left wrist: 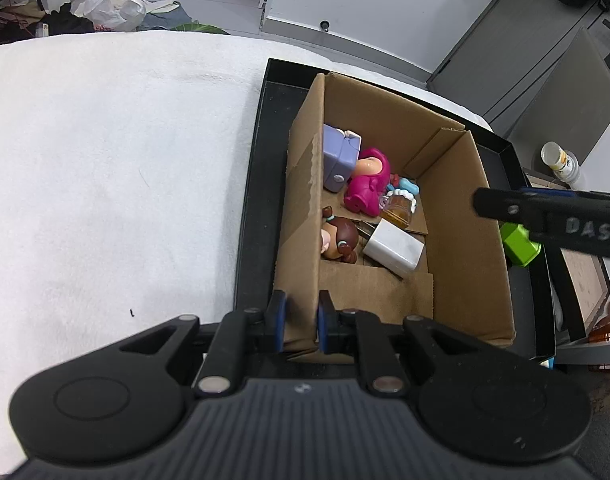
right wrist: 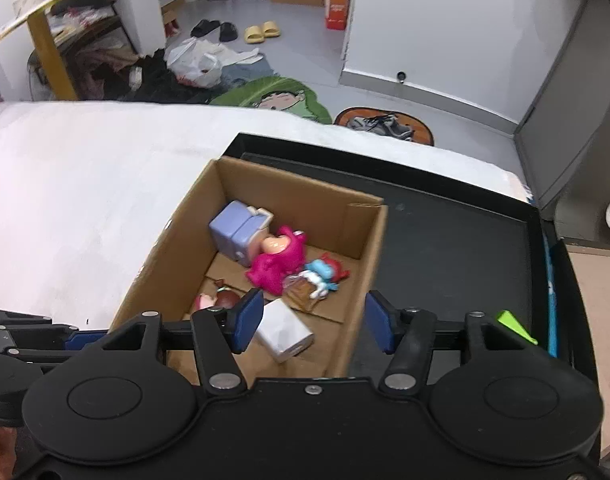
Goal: Organize rigid objects
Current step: 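Move the right gripper back over the tray to the lime-green cube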
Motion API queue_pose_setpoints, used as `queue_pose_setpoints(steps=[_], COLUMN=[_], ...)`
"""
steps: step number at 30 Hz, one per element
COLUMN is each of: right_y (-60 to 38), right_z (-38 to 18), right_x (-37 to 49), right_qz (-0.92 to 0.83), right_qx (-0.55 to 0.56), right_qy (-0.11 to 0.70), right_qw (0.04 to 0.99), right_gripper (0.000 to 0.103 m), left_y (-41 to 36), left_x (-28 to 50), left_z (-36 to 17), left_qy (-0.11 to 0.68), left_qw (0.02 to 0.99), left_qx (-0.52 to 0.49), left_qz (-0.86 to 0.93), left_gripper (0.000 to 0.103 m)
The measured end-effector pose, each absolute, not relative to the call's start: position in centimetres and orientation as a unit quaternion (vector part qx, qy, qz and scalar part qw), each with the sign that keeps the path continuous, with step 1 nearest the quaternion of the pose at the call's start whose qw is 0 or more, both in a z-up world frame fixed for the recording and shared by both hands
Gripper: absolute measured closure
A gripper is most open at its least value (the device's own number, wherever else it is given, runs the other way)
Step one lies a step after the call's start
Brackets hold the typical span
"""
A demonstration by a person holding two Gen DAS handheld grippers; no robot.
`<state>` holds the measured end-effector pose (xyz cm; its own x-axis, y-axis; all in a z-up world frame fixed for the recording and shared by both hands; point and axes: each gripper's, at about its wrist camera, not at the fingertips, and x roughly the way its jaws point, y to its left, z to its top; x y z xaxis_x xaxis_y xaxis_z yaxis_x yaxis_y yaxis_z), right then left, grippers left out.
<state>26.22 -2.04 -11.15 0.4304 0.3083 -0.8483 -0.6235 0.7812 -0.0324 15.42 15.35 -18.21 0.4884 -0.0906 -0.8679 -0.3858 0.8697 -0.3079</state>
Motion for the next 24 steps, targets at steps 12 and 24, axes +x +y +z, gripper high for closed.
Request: queue_pose_setpoints(steps=[12, 24], right_y=[-6.6, -10.0], right_z=[-10.7, -11.4], right_x=[29.0, 31.0], right_qz=[0.243, 0.208], right_qx=[-0.135, -0.092], right_qy=[0.456, 0.471], right_qw=[0.845, 0.852], right_gripper=[0.040, 0.030], left_y=[15.3, 15.2], left_x=[15.5, 15.7], left_z=[-18.2, -18.2], left_qy=[0.500, 0.501], left_qw=[0.829, 0.829], left_qx=[-0.236, -0.231], left_qz=[0.091, 0.091], left_gripper=[0.089, 0.089])
